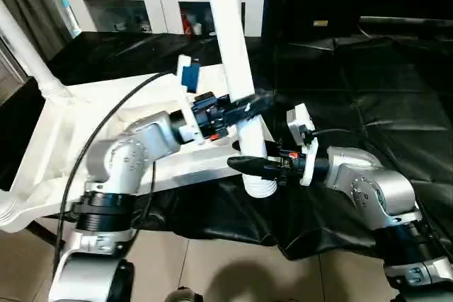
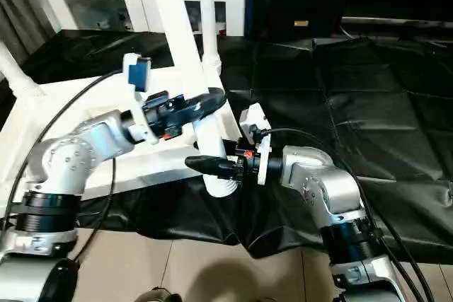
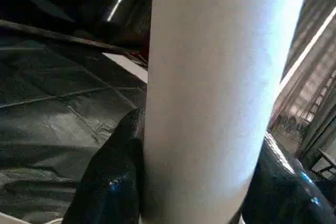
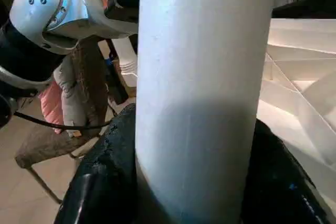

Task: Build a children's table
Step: Insert table leg to table base

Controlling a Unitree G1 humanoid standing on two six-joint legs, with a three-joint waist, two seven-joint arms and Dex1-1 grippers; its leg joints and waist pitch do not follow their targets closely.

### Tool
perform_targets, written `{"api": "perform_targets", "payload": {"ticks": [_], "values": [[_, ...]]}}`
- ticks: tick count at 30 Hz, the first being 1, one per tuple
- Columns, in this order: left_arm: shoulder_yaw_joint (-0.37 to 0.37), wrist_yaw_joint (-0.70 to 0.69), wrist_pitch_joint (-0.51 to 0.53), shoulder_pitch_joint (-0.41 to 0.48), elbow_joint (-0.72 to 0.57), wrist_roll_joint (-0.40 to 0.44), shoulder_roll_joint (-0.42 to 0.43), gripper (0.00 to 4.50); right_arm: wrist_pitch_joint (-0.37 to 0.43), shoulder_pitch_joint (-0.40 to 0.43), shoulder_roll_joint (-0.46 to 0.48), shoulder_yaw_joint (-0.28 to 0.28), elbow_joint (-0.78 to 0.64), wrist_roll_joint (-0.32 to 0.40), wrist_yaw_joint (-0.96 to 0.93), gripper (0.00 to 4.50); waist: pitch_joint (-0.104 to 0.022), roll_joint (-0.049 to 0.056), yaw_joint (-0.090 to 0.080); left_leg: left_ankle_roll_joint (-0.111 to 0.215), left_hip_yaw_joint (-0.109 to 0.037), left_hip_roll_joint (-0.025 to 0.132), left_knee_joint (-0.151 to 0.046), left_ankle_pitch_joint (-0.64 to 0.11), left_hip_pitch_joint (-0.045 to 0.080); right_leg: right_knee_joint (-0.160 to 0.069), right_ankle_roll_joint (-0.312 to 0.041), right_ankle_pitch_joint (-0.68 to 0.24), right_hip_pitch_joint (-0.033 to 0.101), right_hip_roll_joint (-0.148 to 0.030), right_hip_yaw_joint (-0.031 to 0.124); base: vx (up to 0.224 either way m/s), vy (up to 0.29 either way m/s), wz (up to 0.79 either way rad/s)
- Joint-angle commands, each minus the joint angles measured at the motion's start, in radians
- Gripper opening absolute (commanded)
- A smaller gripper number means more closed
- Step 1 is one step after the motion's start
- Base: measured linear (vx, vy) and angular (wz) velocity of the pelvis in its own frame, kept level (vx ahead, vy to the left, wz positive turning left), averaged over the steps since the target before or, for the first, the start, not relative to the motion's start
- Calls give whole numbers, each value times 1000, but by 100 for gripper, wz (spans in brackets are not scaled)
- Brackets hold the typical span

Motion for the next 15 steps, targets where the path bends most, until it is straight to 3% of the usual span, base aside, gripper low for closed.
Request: {"api": "perform_targets", "payload": {"ticks": [1, 2, 5, 6, 7, 12, 15], "values": [[8, 26, -3, -15, 0, 15, 1, 200, -37, 0, 2, 8, -11, -17, -14, 193, -94, -6, 2, 26, -8, 15, -62, -173, 8, -92, -151, -320, 64, -53, 36, 0, 0, 0], [6, 49, -19, -14, -3, 32, -7, 200, -31, -7, 12, -4, 1, -17, -39, 249, -93, -6, 1, 27, -8, 14, -62, -174, 8, -93, -149, -321, 63, -52, 36, 0, 0, 0], [-10, 115, -71, -22, 4, 100, -16, 192, -21, -15, 26, -19, 0, -19, -82, 272, -93, -9, -1, 25, -8, 15, -63, -177, 9, -94, -143, -325, 62, -52, 36, 0, 0, 0], [-17, 130, -76, -24, -1, 112, -18, 191, -41, -18, 34, -15, 9, -47, -117, 284, -93, -14, -1, 22, -8, 15, -63, -174, 8, -95, -135, -336, 62, -53, 37, 0, 0, 0], [-21, 140, -77, -25, -5, 119, -19, 190, -55, -20, 39, -11, 16, -68, -142, 296, -93, -11, -1, 19, -9, 15, -63, -172, 8, -93, -132, -339, 61, -53, 37, 0, 0, 0], [-33, 289, -113, -43, -34, 207, -40, 188, -71, -41, 105, -29, 81, -117, -297, 305, -94, -9, -5, 12, -8, 14, -63, -168, 8, -93, -125, -326, 59, -52, 37, 0, 0, 0], [-29, 381, -84, -42, -84, 226, -74, 188, -62, -33, 149, -21, 97, -130, -373, 288, -97, -10, -6, 13, -8, 17, -62, -149, 7, -86, -150, -270, 59, -53, 38, 0, 0, 0]]}}
